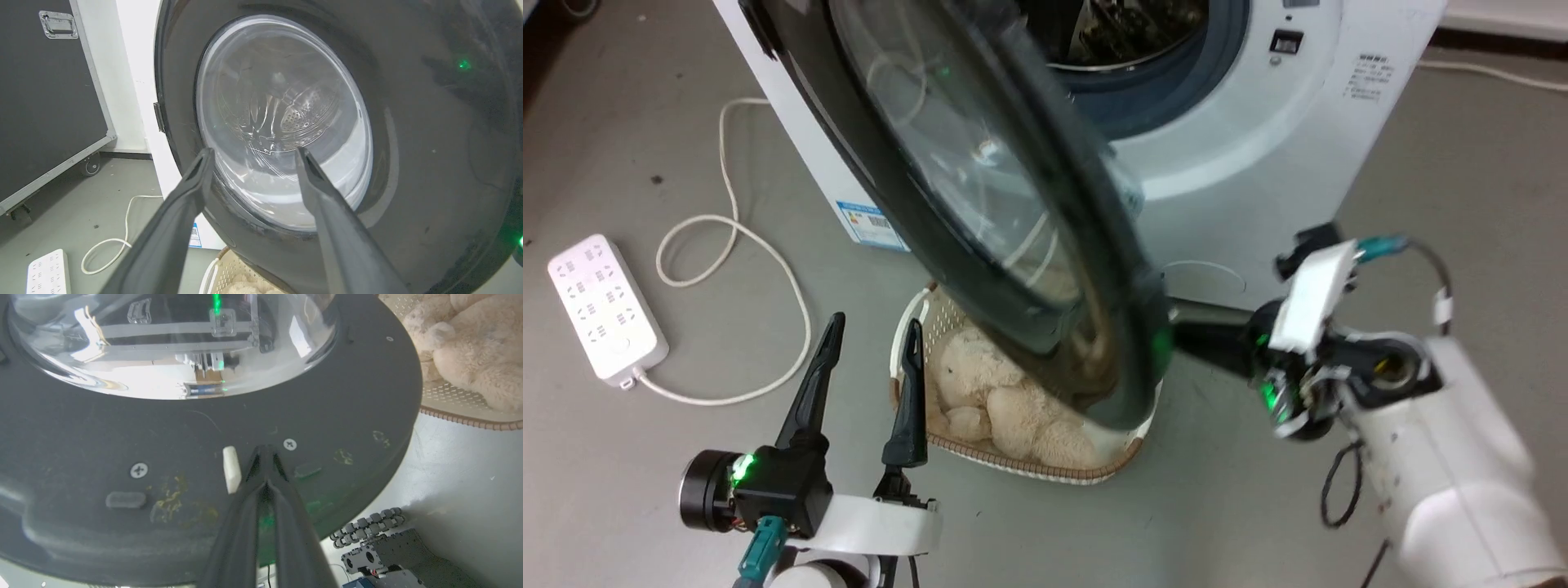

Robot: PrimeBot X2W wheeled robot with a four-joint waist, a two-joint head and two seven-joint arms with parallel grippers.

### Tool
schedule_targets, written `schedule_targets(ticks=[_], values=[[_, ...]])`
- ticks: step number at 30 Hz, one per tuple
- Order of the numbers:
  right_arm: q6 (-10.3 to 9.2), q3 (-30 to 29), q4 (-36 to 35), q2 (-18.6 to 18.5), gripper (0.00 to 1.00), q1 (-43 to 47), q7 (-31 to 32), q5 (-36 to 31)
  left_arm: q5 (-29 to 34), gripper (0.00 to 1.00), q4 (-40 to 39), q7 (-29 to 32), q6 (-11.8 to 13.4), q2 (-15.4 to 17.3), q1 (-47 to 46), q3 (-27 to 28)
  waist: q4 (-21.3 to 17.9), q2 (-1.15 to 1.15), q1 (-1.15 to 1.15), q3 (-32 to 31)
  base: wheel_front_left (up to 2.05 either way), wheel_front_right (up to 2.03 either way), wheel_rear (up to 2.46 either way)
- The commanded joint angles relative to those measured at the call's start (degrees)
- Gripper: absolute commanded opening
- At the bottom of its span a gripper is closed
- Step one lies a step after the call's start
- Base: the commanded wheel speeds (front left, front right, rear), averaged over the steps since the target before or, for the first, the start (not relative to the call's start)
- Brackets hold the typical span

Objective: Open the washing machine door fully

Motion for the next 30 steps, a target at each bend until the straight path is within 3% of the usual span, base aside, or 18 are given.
schedule_targets(ticks=[1,10,16,17,18,19,24,30], values=[[0.16,1.87,-1.53,0.75,0.0,0.43,-0.74,2.16,0.47,1.0,0.07,-0.32,-0.24,0.04,0.95,0.11,-0.03,0.0,0.01,-0.64,0.0,0.0,0.0],[0.16,14.27,-4.57,0.75,0.0,4.01,-5.7,10.72,0.53,1.0,0.17,-0.32,-0.5,0.04,2.23,0.54,0.17,0.0,0.01,-1.73,0.0,0.0,0.0],[0.16,16.33,-4.4,0.67,0.0,3.96,-9.46,11.6,0.57,1.0,0.07,-0.32,-0.22,0.04,2.58,0.76,-0.59,0.0,0.01,-2.69,0.0,0.0,0.0],[0.16,16.01,-4.65,0.26,0.11,3.79,-10.84,11.01,0.58,1.0,0.04,-0.32,-0.15,0.04,2.63,0.87,-0.87,0.0,0.01,-2.92,0.0,0.0,0.0],[0.16,15.69,-5.1,-0.26,0.8,3.7,-12.35,10.3,0.59,1.0,0.04,-0.32,-0.06,0.04,2.71,1.07,-1.24,0.0,0.01,-3.16,0.0,0.0,0.0],[0.16,15.28,-5.73,-0.78,1.0,3.7,-13.64,9.8,0.57,1.0,0.06,-0.32,0.01,0.04,2.79,1.3,-1.63,0.0,0.01,-3.46,0.0,0.0,0.0],[0.16,14.32,-13.5,-6.12,1.0,5.27,-23.08,3.22,0.24,1.0,0.66,-0.32,-0.36,0.04,3.31,2.74,-3.8,0.0,0.01,-5.31,0.0,0.0,0.0],[0.16,16.41,-26.9,-16.45,1.0,10.89,-47.52,-17.61,-0.32,1.0,0.95,-0.32,-0.85,0.04,3.43,4.58,-6.51,0.0,0.01,-7.32,0.0,0.0,0.0]])
